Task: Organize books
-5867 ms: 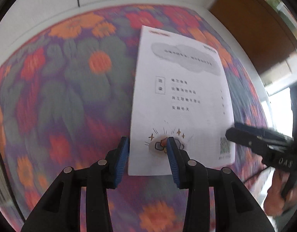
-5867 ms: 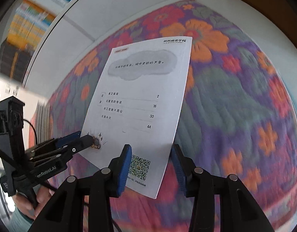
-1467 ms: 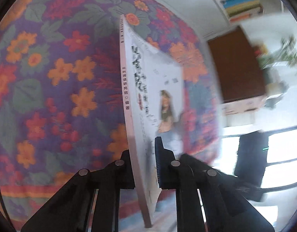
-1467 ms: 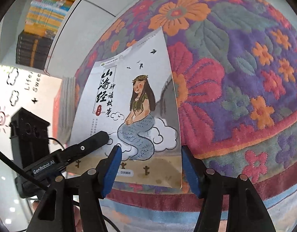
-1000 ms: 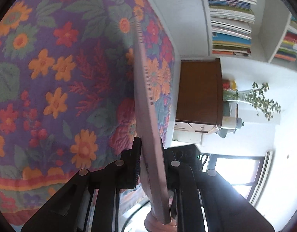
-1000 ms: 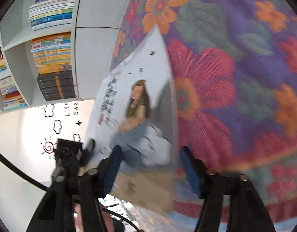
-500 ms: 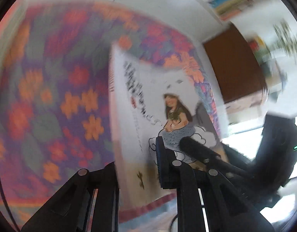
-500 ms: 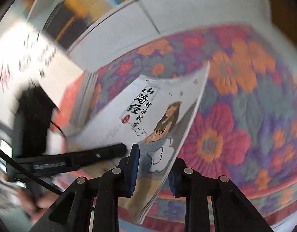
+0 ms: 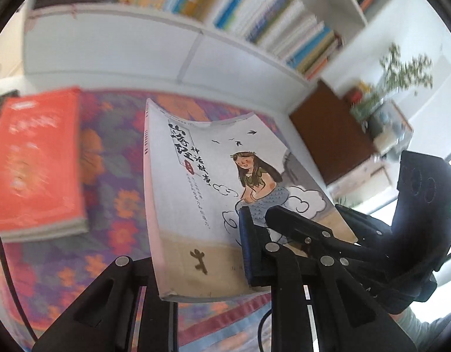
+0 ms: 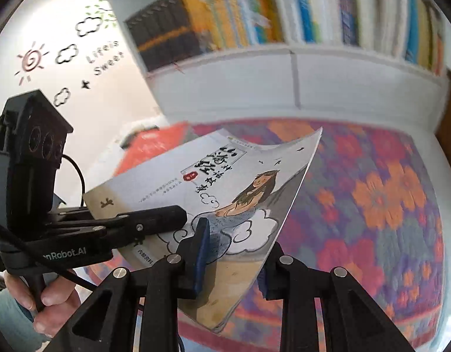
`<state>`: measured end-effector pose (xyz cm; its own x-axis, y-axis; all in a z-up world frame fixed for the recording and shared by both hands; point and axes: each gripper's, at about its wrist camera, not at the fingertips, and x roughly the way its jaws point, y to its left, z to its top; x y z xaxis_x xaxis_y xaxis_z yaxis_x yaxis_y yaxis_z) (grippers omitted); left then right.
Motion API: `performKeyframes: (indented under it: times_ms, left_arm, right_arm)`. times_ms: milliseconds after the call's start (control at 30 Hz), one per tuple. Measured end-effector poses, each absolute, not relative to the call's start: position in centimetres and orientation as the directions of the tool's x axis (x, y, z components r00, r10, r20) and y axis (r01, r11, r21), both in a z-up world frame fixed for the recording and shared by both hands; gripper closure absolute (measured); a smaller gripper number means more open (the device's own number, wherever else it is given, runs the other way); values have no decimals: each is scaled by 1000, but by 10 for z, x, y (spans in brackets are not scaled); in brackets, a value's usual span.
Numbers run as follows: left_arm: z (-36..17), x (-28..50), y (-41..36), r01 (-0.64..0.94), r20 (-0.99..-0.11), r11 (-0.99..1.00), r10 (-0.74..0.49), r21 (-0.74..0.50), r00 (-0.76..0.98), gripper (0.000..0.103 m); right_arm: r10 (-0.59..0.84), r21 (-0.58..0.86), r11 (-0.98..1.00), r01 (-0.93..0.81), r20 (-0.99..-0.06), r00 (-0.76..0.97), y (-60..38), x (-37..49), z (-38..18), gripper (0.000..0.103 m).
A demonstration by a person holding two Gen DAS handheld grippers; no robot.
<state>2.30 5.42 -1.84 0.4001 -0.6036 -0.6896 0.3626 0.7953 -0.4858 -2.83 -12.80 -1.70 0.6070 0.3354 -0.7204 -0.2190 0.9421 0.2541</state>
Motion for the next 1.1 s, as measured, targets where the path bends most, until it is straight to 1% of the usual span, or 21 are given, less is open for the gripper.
performKeyframes:
  times_ms: [100, 233, 367, 400, 533, 667, 700, 767, 833, 867, 967, 1100]
  left_arm:
    - [0, 34, 103, 331, -657, 801, -599, -499, 459, 86]
    - [4, 49, 154, 277, -662, 833, -550, -479, 509, 86]
    - [-13, 70, 208, 189, -684, 849, -512, -493, 519, 85]
    - [-18, 72, 211, 179, -689, 851, -508, -493, 518, 85]
    - [-40, 86, 236, 141, -706, 856, -493, -497, 509, 85]
    - [-57, 101, 250, 146, -705, 845, -514, -515, 488, 84]
    - [-59, 105, 251, 147, -705, 840, -522, -522, 481, 84]
    - [-70, 115, 258, 128, -709, 827, -540, -547, 454, 78]
    - [-76, 117, 265, 119, -713, 822, -546, -557, 440, 76]
    - [-79, 118, 269, 107, -721, 827, -537, -552, 437, 77]
    - [-86, 114, 284, 69, -732, 834, -517, -547, 444, 78]
    - [-103, 111, 309, -10, -701, 779, -558, -627, 444, 78]
  right_arm:
    - [376, 262, 926, -271, -688, 621, -92, -12, -1, 76]
    - [430, 267, 900, -346, -678, 596, -38, 18, 5, 76]
    - [457, 263, 879, -397, -699, 550, 18, 51, -10, 75]
    - [455, 260, 879, -399, -706, 543, 28, 57, -15, 75]
    - [402, 192, 894, -405, -743, 535, 69, 75, -36, 75]
    - [402, 202, 893, -402, -759, 512, 81, 90, -50, 75]
    - [408, 216, 892, -397, -762, 502, 80, 95, -53, 75]
    - [427, 262, 890, -373, -767, 479, 78, 107, -61, 75]
    - [444, 309, 888, -341, -769, 459, 73, 117, -68, 75]
    - [445, 318, 889, -330, -772, 454, 71, 119, -71, 75]
    - [410, 289, 903, -318, -799, 439, 71, 124, -80, 75]
    - [396, 274, 905, -326, -824, 405, 75, 126, -89, 75]
